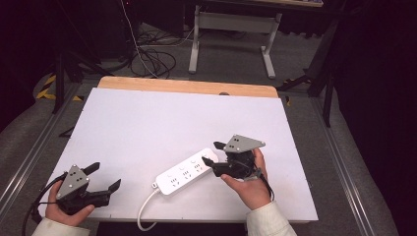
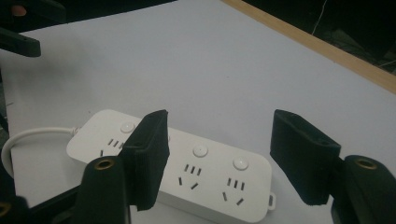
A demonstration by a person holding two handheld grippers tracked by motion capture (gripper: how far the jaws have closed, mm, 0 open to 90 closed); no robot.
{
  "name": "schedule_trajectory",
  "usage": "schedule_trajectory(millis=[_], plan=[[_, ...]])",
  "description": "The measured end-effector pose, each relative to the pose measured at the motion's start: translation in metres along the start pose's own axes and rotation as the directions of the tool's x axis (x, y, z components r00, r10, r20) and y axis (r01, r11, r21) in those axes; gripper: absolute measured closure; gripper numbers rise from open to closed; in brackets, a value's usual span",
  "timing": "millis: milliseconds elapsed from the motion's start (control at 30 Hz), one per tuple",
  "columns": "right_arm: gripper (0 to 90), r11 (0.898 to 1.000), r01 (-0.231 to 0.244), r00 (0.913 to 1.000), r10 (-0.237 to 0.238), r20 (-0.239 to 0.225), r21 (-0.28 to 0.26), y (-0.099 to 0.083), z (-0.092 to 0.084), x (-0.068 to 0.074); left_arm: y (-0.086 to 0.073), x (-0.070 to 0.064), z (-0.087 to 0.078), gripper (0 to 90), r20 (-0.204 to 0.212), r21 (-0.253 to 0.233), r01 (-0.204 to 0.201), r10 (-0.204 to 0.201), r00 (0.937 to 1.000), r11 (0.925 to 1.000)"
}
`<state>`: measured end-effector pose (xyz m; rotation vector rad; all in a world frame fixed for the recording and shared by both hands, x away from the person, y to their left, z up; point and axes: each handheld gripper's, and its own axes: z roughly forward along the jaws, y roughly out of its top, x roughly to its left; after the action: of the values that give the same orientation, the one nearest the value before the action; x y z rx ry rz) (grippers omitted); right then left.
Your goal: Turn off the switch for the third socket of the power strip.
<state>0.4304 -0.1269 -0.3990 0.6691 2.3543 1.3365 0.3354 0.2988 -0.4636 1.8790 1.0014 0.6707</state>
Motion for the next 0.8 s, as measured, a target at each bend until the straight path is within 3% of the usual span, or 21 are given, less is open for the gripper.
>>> schedule_trajectory(millis=[233, 500, 800], plan=[[34.2, 1.0, -0.005, 0.9998, 0.005, 0.021, -0.026, -0.013, -0.018, -0.004, 0.0, 0.0, 0.0, 13.5, 0.001, -0.001, -0.001, 0.001, 1.0, 1.0], [28.4, 1.0, -0.014, 0.9982, 0.014, 0.059, -0.002, -0.033, -0.032, -0.012, 0.0, 0.0, -0.001, 13.4, 0.004, -0.002, -0.004, 0.004, 1.0, 1.0], [27.3, 0.995, -0.102, 0.9931, 0.103, 0.055, -0.017, -0.061, -0.042, -0.027, 0.0, 0.0, -0.001, 13.4, 0.007, -0.005, -0.001, 0.001, 1.0, 1.0]])
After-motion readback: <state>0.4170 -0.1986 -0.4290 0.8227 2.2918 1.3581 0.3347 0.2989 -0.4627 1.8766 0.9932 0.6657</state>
